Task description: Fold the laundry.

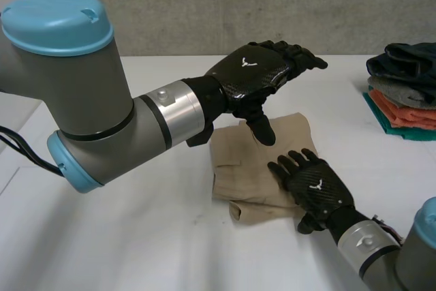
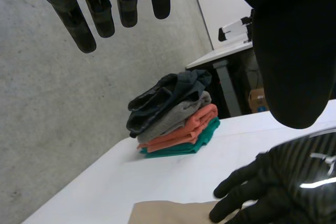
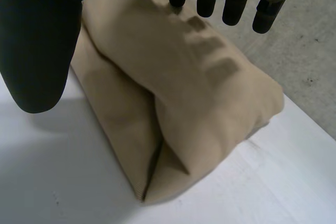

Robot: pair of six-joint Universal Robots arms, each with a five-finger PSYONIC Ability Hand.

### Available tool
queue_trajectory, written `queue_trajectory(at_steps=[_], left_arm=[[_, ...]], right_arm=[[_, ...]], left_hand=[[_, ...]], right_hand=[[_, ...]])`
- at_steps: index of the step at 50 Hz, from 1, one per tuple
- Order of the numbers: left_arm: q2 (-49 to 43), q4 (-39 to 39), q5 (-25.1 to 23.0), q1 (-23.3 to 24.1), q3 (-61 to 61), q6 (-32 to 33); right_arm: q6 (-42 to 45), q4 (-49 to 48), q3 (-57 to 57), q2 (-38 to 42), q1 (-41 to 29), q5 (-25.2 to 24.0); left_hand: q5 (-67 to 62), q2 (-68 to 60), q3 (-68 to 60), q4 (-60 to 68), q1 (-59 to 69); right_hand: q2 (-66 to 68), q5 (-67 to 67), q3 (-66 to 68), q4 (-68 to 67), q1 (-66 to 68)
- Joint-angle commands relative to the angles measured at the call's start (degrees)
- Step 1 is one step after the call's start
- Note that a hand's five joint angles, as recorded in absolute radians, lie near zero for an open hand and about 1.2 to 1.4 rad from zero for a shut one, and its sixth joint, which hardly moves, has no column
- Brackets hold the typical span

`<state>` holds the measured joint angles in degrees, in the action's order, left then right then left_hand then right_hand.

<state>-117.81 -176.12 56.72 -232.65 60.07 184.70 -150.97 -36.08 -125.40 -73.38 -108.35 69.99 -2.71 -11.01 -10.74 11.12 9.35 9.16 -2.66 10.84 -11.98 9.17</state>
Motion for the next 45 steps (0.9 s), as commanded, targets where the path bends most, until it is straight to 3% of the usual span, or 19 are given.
queue_trajectory(at_steps=[1, 10, 21, 25, 26, 27, 28, 40, 45], left_arm=[[-0.23, -0.27, 0.67, 0.53, 0.23, -0.22], [-0.14, -0.36, 0.67, 0.62, 0.67, -0.22], [-0.05, -0.54, 0.67, 0.45, 1.11, -0.04], [-0.14, -0.62, 0.67, 0.45, 1.63, -0.04], [-0.14, -0.89, 0.67, 0.36, 1.72, 0.05], [-0.05, -1.06, 0.67, 0.36, 1.72, 0.05], [-0.05, -1.24, 0.67, 0.36, 1.81, 0.05], [3.28, -4.93, 3.66, -0.61, 1.72, -0.22], [5.04, -6.42, 5.51, -0.87, 1.72, -0.39]], right_arm=[[0.67, -8.56, 2.0, 6.4, -2.21, 0.94], [1.64, -14.02, 4.46, 8.6, -3.09, 3.75], [1.47, -14.11, 10.69, 12.2, -3.97, 4.28], [1.29, -13.49, 14.12, 14.84, -3.97, 4.28], [1.12, -13.58, 15.26, 15.28, -3.97, 4.37], [1.03, -13.58, 15.79, 15.28, -3.89, 4.46], [0.77, -13.67, 16.23, 15.19, -3.8, 4.46], [-0.37, -13.67, 29.68, 12.91, -2.92, 6.3], [-6.34, -12.01, 38.89, 9.84, 2.16, 6.39]], left_hand=[[0.48, -1.22, -1.49, 1.11, 2.88], [0.82, -0.89, -1.15, 0.78, 2.54], [1.15, -0.55, -0.82, 0.44, 2.21], [1.15, -0.55, -0.82, 0.44, 2.21], [1.15, -0.55, -0.82, 0.44, 2.21], [1.15, -0.55, -0.82, 0.44, 2.21], [1.15, -0.55, -0.82, 0.44, 2.21], [1.15, -0.55, -0.82, 0.44, 2.21], [1.32, -0.38, -0.65, 0.27, 2.04]], right_hand=[[0.84, 2.66, -0.84, 1.98, 0.83], [2.1, 1.4, 0.42, 0.72, 2.08], [16.39, -12.88, 14.7, -13.57, 16.37], [36.02, -32.51, 34.33, -33.2, 36.0], [57.23, -53.73, 55.55, -54.41, 57.21], [68.94, -65.43, 67.25, -66.12, 68.92], [70.83, -67.32, 69.14, -68.01, 70.81], [70.84, -67.34, 69.16, -68.02, 70.83], [70.84, -67.34, 69.16, -68.02, 70.83]])
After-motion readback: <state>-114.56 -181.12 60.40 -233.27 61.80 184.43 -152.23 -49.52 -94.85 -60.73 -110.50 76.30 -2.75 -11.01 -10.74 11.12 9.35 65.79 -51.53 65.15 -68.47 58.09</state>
